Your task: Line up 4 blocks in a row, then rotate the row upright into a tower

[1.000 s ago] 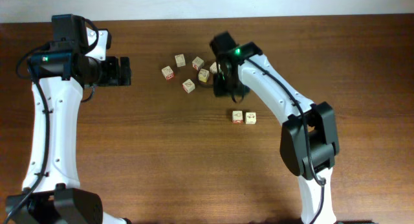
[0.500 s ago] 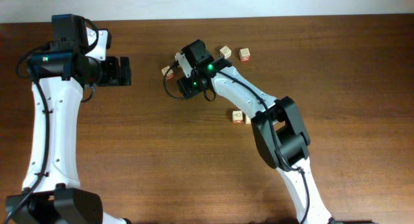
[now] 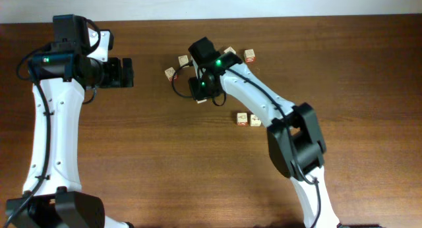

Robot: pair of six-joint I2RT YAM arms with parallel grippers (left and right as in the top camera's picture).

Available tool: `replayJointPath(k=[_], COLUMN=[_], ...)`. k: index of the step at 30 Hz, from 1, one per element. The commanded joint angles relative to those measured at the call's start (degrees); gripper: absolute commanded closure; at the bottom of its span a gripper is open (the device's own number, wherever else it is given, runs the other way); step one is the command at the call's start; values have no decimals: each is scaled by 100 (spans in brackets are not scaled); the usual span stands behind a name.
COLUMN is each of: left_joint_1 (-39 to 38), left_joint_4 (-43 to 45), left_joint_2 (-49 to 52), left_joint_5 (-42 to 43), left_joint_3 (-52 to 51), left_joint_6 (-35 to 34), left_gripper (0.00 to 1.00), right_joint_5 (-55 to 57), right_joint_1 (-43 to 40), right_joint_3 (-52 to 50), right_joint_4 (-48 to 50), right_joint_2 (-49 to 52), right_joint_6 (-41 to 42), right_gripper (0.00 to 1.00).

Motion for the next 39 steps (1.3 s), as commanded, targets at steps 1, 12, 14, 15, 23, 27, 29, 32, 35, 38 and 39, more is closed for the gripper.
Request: replayJointPath(k=[1,12,14,15,23,27,29,32,35,38,39], left_joint_1=[9,9,9,9,9,9,9,9,9,9,9], left_joint_4=[4,4,4,4,4,2,4,2,4,2,2], left_joint_2=[44,44,44,44,44,44,44,44,44,44,44], left_joint_5=[57,59,57,57,59,59,57,59,59,59,59], left_joint_3=[90,90,90,90,90,90,90,90,90,90,90], left_joint_6=[111,111,111,111,111,111,111,111,111,111,111], left_gripper=[1,1,1,1,1,1,1,1,1,1,1], right_joint_5=[417,1067,1067,1069,1045,1047,1338,1495,1484,1456,1443], right_joint_1=[-140,-234,-234,-238,-245,-420,-417,-409,-404,-404,-402], right_joint_3=[0,-1176,-1176,-1176,-616,-59,-59,-59,-59,-59,-59], right_joint_4=[-966,-909,-837,-820,-741,584,1202,1652,1838,2059,2087], right_joint_2=[-391,-334,-334,-334,-348,-247,13,444,721,883,885], right_joint_6=[1008,1515,1513,1513,942,1438,2149,2352,2352,2350,2350], right_gripper=[77,76,67,66,47,38,39,39,39,39,40])
